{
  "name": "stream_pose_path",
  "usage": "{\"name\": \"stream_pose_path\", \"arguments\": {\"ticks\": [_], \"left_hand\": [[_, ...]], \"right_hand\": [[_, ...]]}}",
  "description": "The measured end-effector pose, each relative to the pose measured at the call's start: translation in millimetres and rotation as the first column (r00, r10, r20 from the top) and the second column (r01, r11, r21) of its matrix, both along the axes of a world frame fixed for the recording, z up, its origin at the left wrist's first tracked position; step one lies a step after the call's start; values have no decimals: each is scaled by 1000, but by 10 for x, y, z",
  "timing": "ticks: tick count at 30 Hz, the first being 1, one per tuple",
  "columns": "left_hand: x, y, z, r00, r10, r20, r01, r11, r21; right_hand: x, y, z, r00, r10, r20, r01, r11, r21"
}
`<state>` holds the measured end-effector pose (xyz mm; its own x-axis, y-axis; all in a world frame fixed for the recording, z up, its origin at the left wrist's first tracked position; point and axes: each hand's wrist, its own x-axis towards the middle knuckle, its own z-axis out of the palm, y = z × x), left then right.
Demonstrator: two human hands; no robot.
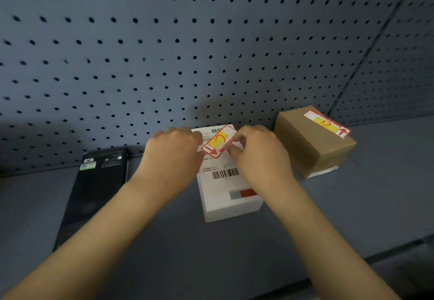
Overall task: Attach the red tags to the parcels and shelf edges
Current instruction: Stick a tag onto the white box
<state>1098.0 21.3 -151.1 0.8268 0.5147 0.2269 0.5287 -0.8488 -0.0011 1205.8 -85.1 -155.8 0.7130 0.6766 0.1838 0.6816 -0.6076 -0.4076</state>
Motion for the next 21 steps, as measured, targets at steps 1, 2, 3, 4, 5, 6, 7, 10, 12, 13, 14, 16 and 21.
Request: {"name": "stream_pose_path", "arguments": {"ticks": [1, 2, 3, 4, 5, 6, 7, 10, 12, 13, 14, 16, 21], "left_hand": [[7, 28, -5, 1000, -1, -8, 1, 1000, -3], [15, 53, -7, 1000, -4, -17, 4, 1000, -2], [22, 76, -5, 1000, -5, -24, 5, 1000, 1], [30, 94, 2, 1000, -1, -28, 1, 1000, 3], [41, 108, 12, 1000, 6, -28, -6, 1000, 4], [48, 116, 19, 999, 15, -28, -15, 1000, 1], [55, 119, 24, 999, 24, -29, -24, 1000, -4], [76, 106, 35, 998, 52, -21, -52, 999, -13], [93, 87, 41, 997, 72, -18, -73, 997, -19], [104, 70, 51, 996, 83, -15, -84, 996, -22], [117, 51, 61, 996, 92, -12, -92, 996, -21], [144, -1, 71, 994, 108, -5, -108, 994, -17], [152, -180, 70, 988, 154, 25, -153, 988, -34]], "right_hand": [[28, 61, -4, 1000, -6, 8, 6, 1000, -10], [53, 117, -14, 1000, -20, 8, 20, 999, -31], [80, 162, -25, 999, -41, 3, 41, 997, -66], [105, 200, -39, 998, -63, 0, 63, 992, -113], [125, 230, -51, 997, -83, -3, 81, 984, -160], [137, 252, -61, 995, -99, -11, 95, 976, -194], [148, 265, -70, 993, -113, -26, 105, 972, -211], [209, 270, -75, 986, -143, -84, 122, 968, -219], [264, 241, -72, 984, -135, -114, 108, 970, -218], [290, 218, -65, 984, -121, -129, 91, 972, -214], [313, 199, -62, 984, -104, -145, 73, 976, -206], [351, 157, -64, 984, -74, -163, 46, 985, -168], [409, 32, -61, 990, -5, -144, -1, 999, -45]]}}
